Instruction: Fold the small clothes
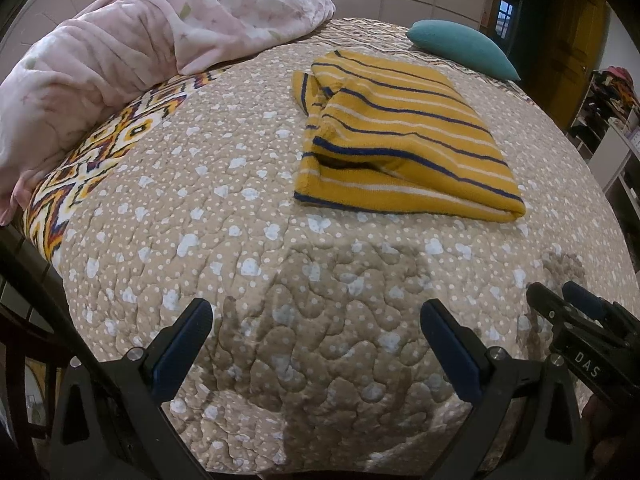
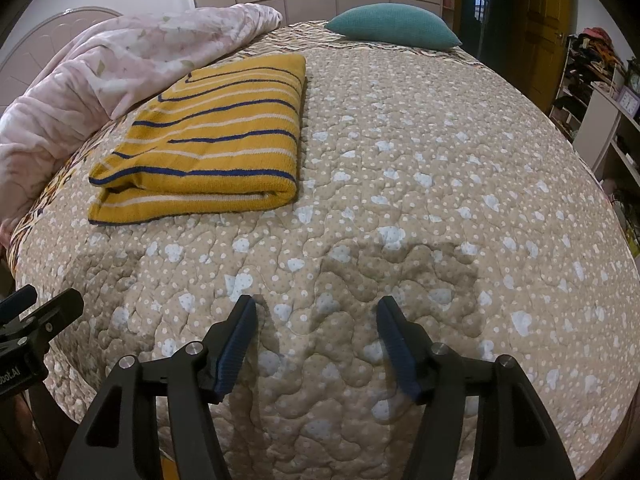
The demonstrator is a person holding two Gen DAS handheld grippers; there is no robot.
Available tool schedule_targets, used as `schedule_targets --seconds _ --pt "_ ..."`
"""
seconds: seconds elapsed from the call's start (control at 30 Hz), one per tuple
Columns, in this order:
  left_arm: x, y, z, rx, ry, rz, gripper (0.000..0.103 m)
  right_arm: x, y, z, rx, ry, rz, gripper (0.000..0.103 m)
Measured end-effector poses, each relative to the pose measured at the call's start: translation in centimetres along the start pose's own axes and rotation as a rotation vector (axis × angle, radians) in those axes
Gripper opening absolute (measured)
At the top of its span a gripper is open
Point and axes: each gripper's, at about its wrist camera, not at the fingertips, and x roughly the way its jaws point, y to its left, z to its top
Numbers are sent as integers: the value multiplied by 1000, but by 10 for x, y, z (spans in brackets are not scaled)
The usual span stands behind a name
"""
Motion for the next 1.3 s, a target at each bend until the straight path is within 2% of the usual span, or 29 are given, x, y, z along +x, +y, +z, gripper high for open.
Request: schedule_targets --seconds 1.3 --pt "4 0 -1 6 8 -8 103 3 0 -1 -12 3 -3 72"
